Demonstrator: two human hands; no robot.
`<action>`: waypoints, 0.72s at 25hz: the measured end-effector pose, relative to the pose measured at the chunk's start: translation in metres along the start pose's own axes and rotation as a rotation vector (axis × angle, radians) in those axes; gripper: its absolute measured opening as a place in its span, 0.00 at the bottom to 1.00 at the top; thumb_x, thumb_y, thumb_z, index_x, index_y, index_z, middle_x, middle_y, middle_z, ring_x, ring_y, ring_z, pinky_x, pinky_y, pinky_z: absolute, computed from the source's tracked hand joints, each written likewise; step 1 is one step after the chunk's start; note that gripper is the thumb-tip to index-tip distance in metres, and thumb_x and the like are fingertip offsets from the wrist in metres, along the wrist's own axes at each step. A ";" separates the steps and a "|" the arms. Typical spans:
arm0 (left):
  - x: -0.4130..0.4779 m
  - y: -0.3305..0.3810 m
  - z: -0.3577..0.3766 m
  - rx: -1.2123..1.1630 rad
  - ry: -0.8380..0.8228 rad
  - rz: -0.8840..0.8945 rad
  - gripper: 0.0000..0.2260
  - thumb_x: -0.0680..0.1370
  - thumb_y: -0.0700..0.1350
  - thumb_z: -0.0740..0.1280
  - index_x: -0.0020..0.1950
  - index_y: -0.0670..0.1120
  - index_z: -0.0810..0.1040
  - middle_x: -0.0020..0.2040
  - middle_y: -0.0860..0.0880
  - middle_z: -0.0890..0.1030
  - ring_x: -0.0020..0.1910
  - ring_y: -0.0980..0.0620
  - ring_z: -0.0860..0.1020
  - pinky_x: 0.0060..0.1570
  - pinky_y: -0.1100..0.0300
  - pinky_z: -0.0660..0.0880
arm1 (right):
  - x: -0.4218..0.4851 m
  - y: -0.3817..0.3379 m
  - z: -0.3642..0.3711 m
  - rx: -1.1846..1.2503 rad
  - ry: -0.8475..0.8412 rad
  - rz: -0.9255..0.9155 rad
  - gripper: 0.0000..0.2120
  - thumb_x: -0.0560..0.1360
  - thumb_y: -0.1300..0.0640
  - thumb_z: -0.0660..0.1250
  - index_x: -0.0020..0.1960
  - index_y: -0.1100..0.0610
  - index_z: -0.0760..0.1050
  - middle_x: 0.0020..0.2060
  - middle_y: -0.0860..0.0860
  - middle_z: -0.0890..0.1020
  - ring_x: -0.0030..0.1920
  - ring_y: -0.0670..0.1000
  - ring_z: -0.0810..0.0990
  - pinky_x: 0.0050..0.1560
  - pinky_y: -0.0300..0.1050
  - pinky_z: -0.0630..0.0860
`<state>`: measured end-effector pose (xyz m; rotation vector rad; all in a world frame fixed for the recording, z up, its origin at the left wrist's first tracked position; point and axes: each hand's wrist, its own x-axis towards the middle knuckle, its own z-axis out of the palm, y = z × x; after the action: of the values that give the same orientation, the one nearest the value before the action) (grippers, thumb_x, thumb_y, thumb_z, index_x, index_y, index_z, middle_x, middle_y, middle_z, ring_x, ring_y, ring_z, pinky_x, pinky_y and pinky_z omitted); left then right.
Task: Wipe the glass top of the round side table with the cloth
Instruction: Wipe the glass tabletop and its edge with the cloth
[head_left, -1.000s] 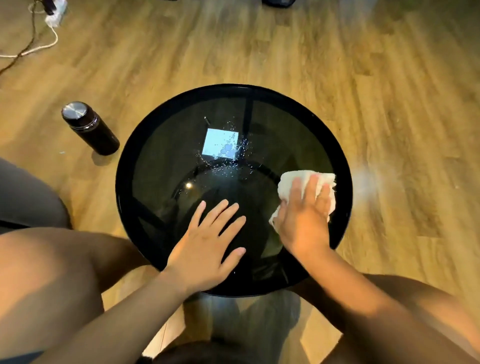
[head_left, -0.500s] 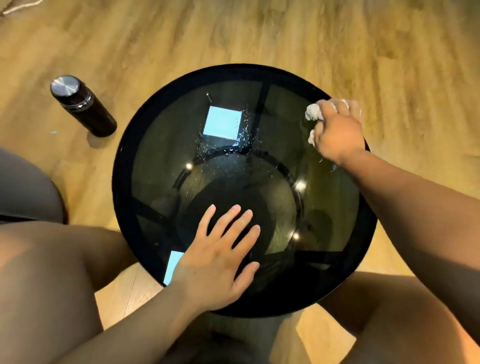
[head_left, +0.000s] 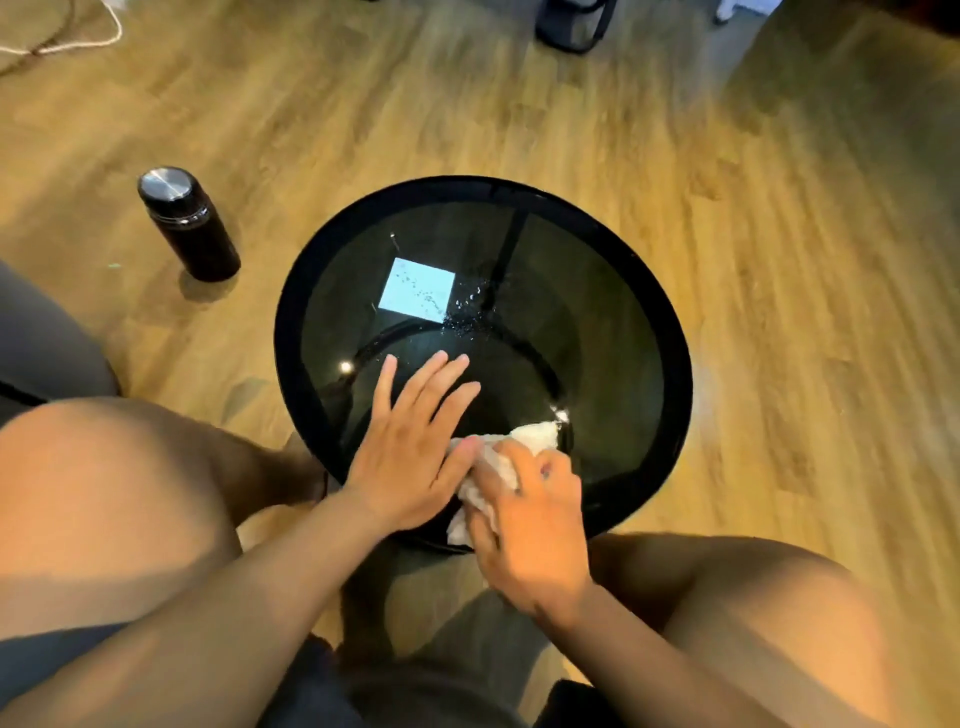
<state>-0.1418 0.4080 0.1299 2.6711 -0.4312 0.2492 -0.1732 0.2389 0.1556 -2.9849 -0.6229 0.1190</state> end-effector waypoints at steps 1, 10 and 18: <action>-0.004 -0.007 -0.004 0.034 -0.014 0.018 0.23 0.81 0.55 0.53 0.70 0.43 0.71 0.76 0.43 0.67 0.77 0.44 0.60 0.73 0.32 0.51 | -0.005 -0.003 0.001 -0.010 -0.055 -0.097 0.23 0.74 0.43 0.60 0.68 0.45 0.71 0.65 0.50 0.72 0.52 0.58 0.70 0.48 0.53 0.71; -0.029 -0.022 0.002 0.257 -0.277 0.077 0.31 0.81 0.64 0.46 0.78 0.49 0.62 0.81 0.44 0.56 0.80 0.42 0.50 0.74 0.34 0.49 | 0.096 0.190 -0.014 -0.133 0.085 0.193 0.21 0.75 0.51 0.58 0.67 0.46 0.74 0.64 0.58 0.74 0.56 0.66 0.74 0.54 0.57 0.76; -0.024 -0.022 0.002 0.220 -0.262 0.053 0.33 0.80 0.65 0.51 0.80 0.48 0.57 0.80 0.42 0.56 0.79 0.39 0.52 0.74 0.34 0.52 | 0.140 0.160 -0.013 -0.028 0.035 0.498 0.19 0.73 0.45 0.54 0.61 0.45 0.72 0.58 0.58 0.76 0.56 0.61 0.75 0.53 0.51 0.71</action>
<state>-0.1567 0.4330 0.1142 2.9232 -0.5863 -0.0433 0.0189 0.1480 0.1438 -3.0893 0.1351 0.0907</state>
